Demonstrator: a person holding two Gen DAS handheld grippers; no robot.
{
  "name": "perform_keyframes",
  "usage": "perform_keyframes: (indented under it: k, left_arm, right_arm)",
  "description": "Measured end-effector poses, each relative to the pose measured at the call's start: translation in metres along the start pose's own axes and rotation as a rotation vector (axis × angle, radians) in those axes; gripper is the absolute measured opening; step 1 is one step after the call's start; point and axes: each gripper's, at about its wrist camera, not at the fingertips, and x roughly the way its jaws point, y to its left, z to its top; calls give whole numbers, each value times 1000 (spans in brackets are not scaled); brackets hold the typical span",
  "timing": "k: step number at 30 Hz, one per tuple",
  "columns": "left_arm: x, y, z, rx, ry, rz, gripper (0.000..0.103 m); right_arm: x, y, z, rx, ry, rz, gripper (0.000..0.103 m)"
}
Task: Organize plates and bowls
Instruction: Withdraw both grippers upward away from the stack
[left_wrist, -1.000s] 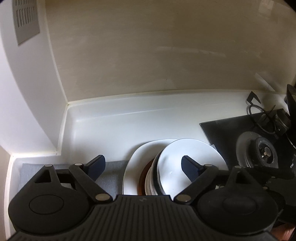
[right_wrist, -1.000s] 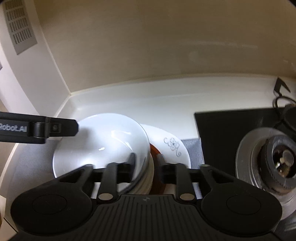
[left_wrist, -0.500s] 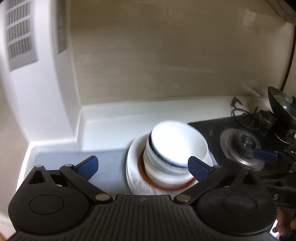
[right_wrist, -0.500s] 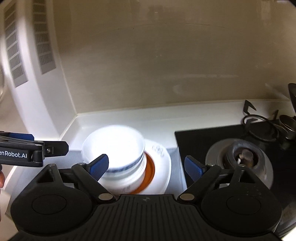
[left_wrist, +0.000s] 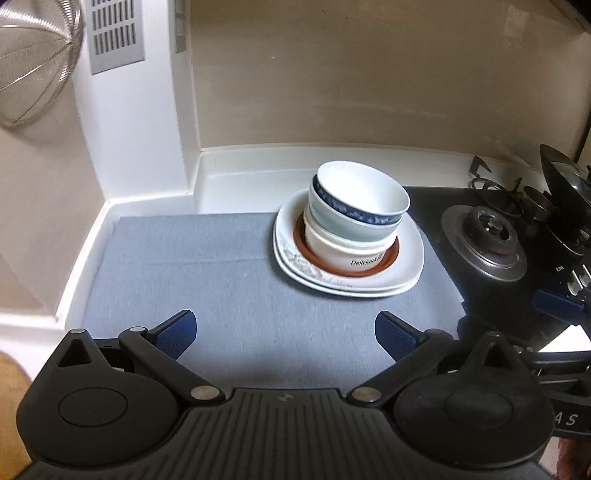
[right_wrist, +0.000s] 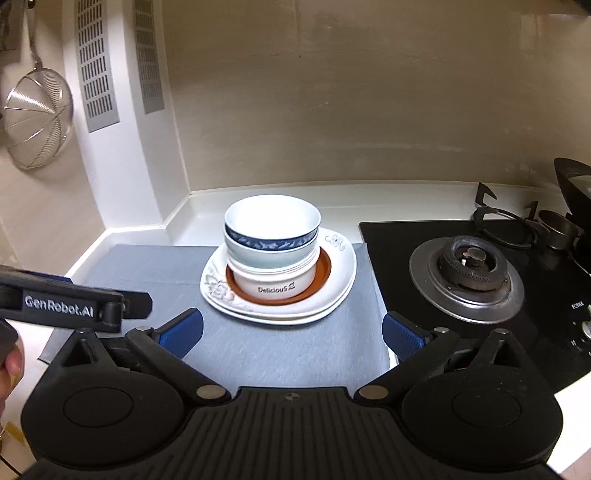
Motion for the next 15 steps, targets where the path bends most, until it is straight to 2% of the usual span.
perform_keyframes:
  k: [4, 9, 15]
  left_arm:
    - [-10, 1, -11, -38, 2, -6, 103]
    - [-24, -10, -18, -3, -68, 61, 103]
    - [-31, -18, -21, 49, -77, 136, 103]
  right_arm:
    - [-12, 2, -3, -12, -16, -22, 103]
    - [-32, -3, -9, -3, -53, -81, 103]
    - [-44, -3, -14, 10, -68, -107, 103]
